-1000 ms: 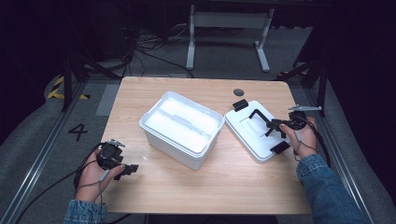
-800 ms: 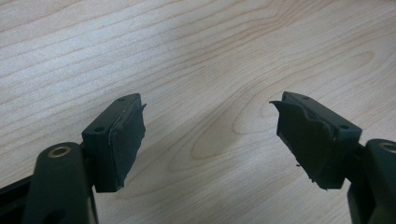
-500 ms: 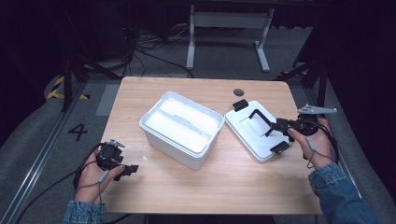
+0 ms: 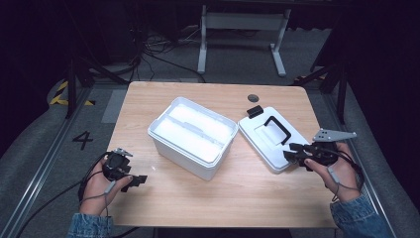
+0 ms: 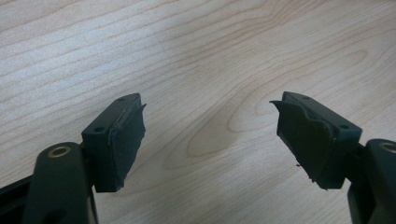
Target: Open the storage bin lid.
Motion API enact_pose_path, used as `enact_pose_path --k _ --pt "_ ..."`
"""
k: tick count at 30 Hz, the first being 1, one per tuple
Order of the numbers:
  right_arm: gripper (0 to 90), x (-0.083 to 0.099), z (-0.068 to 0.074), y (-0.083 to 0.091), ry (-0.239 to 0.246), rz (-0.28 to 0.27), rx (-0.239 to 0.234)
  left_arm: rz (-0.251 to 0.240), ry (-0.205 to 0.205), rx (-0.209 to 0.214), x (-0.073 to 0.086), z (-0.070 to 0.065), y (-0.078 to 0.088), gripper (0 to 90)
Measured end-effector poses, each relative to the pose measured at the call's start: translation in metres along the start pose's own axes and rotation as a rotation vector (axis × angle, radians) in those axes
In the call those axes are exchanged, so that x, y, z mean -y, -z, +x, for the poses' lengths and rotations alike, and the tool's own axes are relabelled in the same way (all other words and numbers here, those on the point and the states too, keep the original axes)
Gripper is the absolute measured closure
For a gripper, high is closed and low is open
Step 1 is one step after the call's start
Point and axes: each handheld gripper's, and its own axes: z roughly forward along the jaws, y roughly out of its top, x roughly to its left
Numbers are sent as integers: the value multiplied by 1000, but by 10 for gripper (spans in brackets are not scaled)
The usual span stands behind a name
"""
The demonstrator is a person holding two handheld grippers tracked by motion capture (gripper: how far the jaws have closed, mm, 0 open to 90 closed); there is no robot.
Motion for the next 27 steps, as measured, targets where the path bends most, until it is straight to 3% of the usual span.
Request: enact_pose_path --k 7,9,13,17,21,27 --pt "542 14 21 8 33 -16 -27 8 -5 2 -3 -1 -3 240" --pt "539 17 26 7 55 14 -43 9 -9 9 -4 -1 -4 240" --pt "539 20 34 10 71 2 -41 9 -11 4 -6 -1 -5 239" --pt "539 26 41 6 92 32 -51 12 -5 6 -7 0 -5 239" --pt "537 33 45 -1 116 66 -65 14 20 -6 -7 2 -5 241" --pt "518 40 43 -8 101 85 -56 10 26 2 -7 2 -5 241"
